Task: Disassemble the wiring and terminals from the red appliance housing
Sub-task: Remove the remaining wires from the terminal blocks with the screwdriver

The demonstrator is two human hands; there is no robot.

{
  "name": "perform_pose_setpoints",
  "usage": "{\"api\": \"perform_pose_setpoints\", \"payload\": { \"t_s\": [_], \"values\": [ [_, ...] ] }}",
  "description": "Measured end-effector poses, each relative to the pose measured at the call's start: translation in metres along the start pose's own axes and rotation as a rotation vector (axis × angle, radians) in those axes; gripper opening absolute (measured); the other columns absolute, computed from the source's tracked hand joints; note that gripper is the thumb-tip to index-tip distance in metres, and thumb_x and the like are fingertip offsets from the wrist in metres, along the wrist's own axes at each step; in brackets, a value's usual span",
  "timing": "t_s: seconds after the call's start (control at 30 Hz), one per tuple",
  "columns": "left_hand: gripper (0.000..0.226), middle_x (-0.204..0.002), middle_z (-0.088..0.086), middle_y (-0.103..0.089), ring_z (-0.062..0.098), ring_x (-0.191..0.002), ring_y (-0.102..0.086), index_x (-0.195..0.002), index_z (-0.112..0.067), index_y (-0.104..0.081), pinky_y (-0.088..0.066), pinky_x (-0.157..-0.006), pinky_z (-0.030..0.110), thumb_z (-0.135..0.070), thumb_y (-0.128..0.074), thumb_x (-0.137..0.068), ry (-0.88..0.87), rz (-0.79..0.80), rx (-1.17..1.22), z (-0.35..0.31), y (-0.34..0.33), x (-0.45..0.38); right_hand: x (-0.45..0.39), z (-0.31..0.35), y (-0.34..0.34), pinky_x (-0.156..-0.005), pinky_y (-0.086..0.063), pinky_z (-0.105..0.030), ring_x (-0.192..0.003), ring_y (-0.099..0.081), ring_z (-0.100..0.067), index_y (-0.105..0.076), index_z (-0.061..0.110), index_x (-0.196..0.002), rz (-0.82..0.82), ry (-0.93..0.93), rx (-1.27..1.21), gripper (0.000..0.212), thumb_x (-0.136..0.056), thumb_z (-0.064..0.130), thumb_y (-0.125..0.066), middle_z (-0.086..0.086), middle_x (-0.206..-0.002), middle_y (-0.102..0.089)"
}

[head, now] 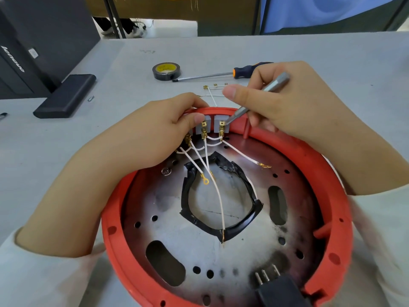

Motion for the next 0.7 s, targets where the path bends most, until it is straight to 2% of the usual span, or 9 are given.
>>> {"api": "perform_pose_setpoints", "payload": {
  "t_s": [0.17, 0.4, 0.57, 0.67, 0.7],
  "values": [
    [0.019, -0.086, -0.017, -0.06, -0.01, -0.075, -0.052, -0.111, -0.04, -0.055, -0.035, -0.062, 0.002, -0.037, -0.042, -0.097, -0.012, 0.006, 0.001, -0.001, 0.002, -0.001, -0.003, -0.002, -0.002, -0.032, -0.026, -0.009, -0.026, -0.037, -0.005, -0.045, 0.015, -0.057, 0.011, -0.034, -0.061, 0.043, -0.09, 0.034, -0.063, 0.006, -0.036, -0.049],
    [0.018, -0.069, -0.015, -0.054, -0.016, -0.051, -0.048, -0.109, -0.038, -0.055, -0.033, -0.048, 0.005, -0.034, -0.042, -0.098, -0.01, -0.003, 0.003, -0.002, 0.001, -0.002, -0.013, -0.007, -0.004, -0.035, -0.03, -0.013, -0.026, -0.034, -0.007, -0.043, 0.012, -0.056, -0.008, -0.072, -0.098, 0.045, -0.094, 0.029, -0.059, 0.001, -0.038, -0.051],
    [0.02, -0.085, -0.019, -0.059, -0.012, -0.071, -0.051, -0.112, -0.04, -0.055, -0.034, -0.058, 0.003, -0.036, -0.041, -0.097, -0.009, 0.01, 0.004, 0.0, 0.001, -0.003, -0.012, -0.007, -0.003, -0.035, -0.03, -0.013, -0.027, -0.034, -0.007, -0.043, 0.013, -0.056, -0.044, -0.053, -0.091, 0.044, -0.094, 0.029, -0.057, 0.001, -0.039, -0.052],
    [0.02, -0.084, -0.018, -0.061, -0.013, -0.07, -0.054, -0.11, -0.041, -0.056, -0.035, -0.056, 0.003, -0.036, -0.042, -0.097, -0.012, 0.005, 0.033, 0.0, 0.002, -0.001, -0.006, -0.004, -0.002, -0.04, -0.03, -0.01, -0.031, -0.039, -0.007, -0.042, 0.012, -0.06, -0.077, 0.009, -0.009, 0.042, -0.095, 0.03, -0.056, -0.001, -0.044, -0.051],
    [0.021, -0.088, -0.017, -0.063, -0.011, -0.075, -0.055, -0.111, -0.041, -0.056, -0.037, -0.059, 0.003, -0.037, -0.042, -0.097, -0.012, 0.004, 0.04, 0.0, 0.002, -0.001, -0.004, -0.004, -0.001, -0.041, -0.03, -0.011, -0.034, -0.04, -0.007, -0.043, 0.011, -0.061, -0.09, 0.025, 0.024, 0.04, -0.094, 0.03, -0.056, -0.003, -0.047, -0.05]
  ]
}}
Point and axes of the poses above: each hand's wrist, its own x-axis away from the middle knuckle, its own y-axis out of the back of the hand, z = x × y, the point moved 7 cm from there along -x, towards the middle knuckle
